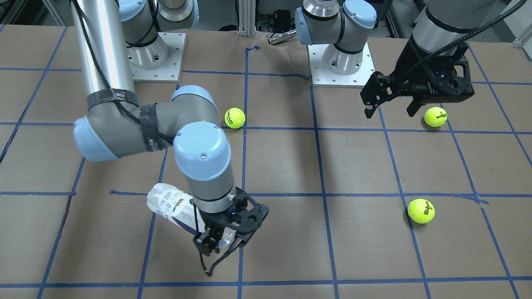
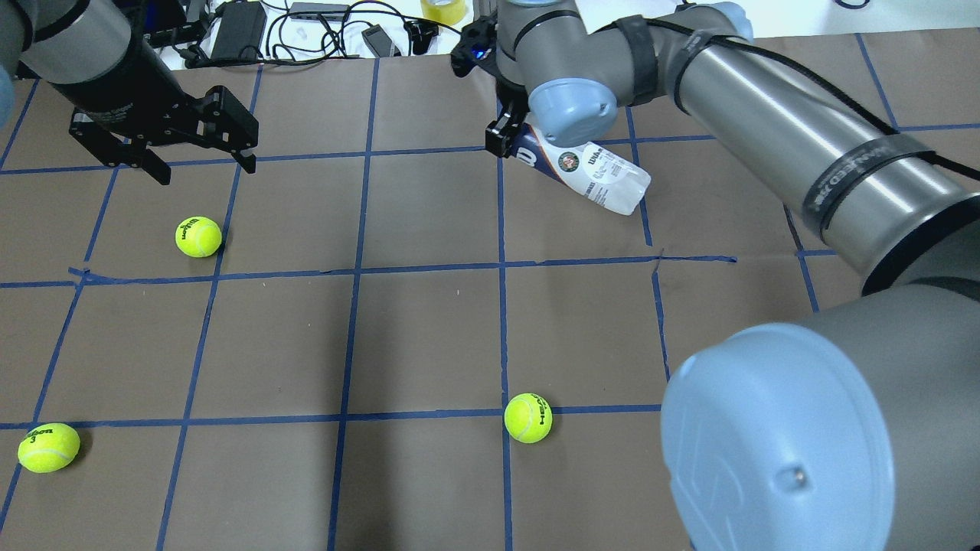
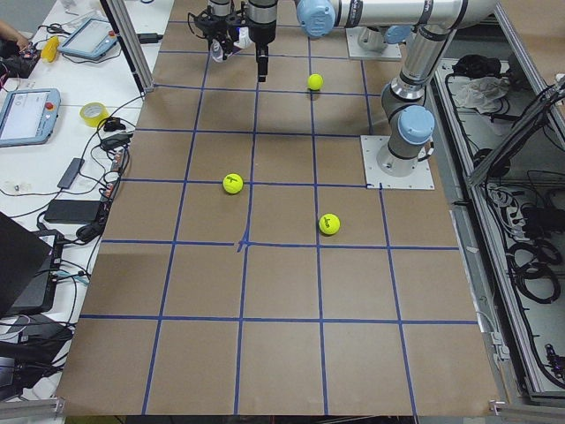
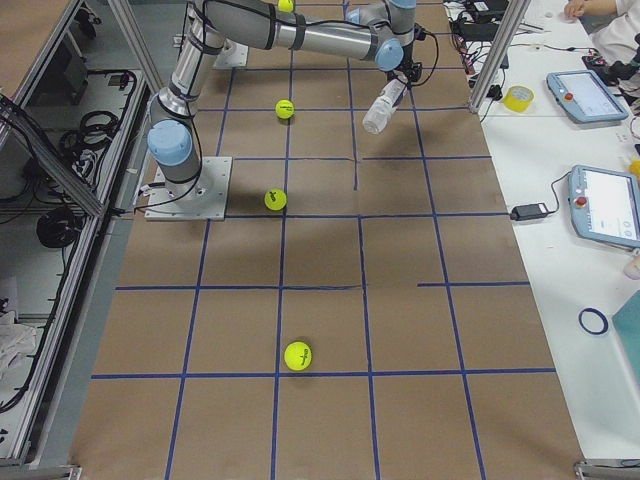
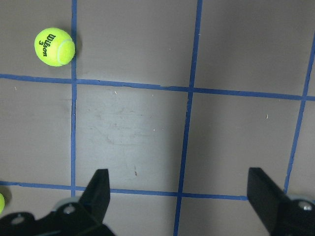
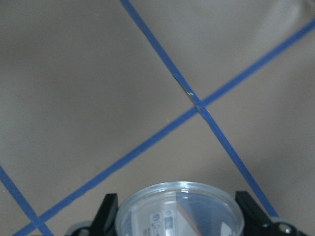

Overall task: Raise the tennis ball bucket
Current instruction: 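Carry the can with the right gripper toward the table center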

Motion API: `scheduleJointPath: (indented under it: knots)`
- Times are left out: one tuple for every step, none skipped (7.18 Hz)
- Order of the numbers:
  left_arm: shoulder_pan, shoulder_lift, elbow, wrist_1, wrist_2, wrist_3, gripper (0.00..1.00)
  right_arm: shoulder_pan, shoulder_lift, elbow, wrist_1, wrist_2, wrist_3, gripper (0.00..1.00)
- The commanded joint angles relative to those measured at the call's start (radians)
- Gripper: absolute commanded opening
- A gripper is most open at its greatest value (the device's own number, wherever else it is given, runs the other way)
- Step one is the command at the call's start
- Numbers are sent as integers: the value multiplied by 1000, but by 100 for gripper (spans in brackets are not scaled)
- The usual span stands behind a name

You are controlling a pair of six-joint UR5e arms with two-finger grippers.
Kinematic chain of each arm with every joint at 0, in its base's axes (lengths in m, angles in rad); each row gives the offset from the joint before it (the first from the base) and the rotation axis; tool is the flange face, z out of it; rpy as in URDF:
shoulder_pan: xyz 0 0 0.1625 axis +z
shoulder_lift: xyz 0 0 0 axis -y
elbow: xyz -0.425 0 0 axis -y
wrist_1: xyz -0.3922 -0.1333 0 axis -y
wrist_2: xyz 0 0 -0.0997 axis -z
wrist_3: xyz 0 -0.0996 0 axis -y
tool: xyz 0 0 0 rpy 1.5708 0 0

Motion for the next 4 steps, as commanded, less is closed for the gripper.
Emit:
scheduleJointPath:
  knots:
    - [0,3,-2,-4,0,0,100,127,17,4,-58,-10,-207,37]
    - [0,3,-5,-4,0,0,100,148,44,19,-69,-10,-265,35]
    - [0,5,-5,-5,0,0,100,162,66,49,-156,-2,-323,35]
    - [-1,3,-7,-5,0,0,100,170,71,98,-217,4,-357,35]
